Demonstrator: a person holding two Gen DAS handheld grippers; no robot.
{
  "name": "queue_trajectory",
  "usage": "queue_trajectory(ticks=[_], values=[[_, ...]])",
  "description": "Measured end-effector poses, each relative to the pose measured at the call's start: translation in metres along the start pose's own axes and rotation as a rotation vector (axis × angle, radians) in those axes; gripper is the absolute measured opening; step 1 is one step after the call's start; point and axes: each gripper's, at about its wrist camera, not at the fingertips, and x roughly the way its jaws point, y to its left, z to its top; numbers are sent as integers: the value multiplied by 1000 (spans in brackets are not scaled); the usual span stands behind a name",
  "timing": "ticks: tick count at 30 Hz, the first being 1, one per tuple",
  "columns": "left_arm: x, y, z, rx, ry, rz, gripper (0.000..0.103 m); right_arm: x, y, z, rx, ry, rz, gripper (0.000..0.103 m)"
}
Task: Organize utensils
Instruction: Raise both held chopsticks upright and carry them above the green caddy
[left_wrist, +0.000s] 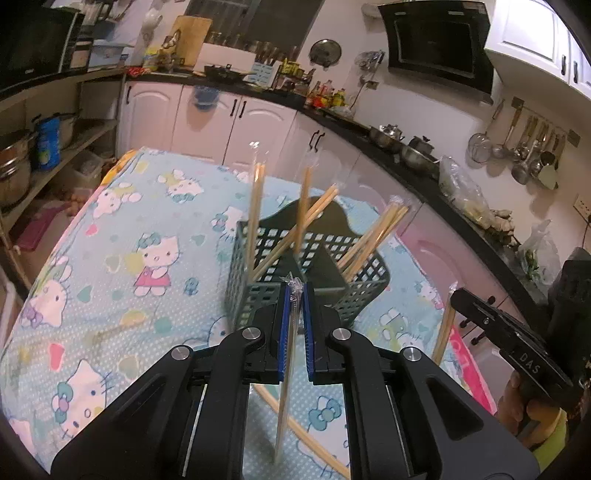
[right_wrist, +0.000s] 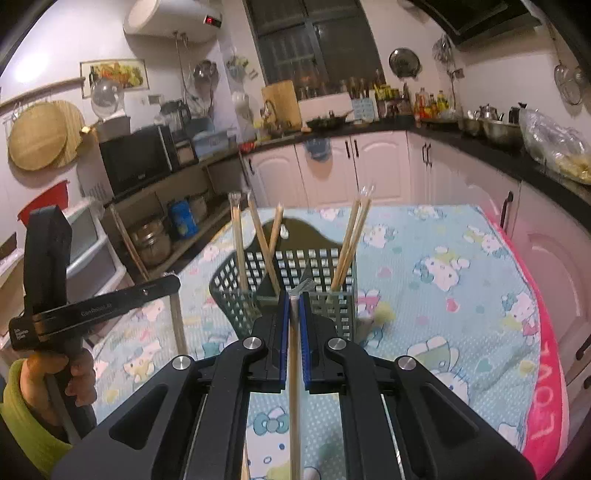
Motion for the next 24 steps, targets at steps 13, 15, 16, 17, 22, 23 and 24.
queue_trajectory(ticks=[13,15,16,17,22,23,24], values=[[-9,-26,41,55,-84,-49,2,-22,3,33,-26,-141,-10,6],[-11,-30,48,64,-100,-55,2,-23,4,40,-33,-156,-9,6],[-13,-32,52,67,-111,-57,2,-23,5,41,-35,-160,-9,6],[-14,-33,55,71,-118,-59,2,-24,5,44,-37,-168,-9,6],[-19,-44,72,96,-157,-70,2,-23,7,58,-46,-193,-4,6],[-19,-47,76,101,-167,-70,2,-23,8,61,-47,-198,-2,6],[-19,-49,79,106,-174,-70,2,-23,9,63,-49,-202,0,6]])
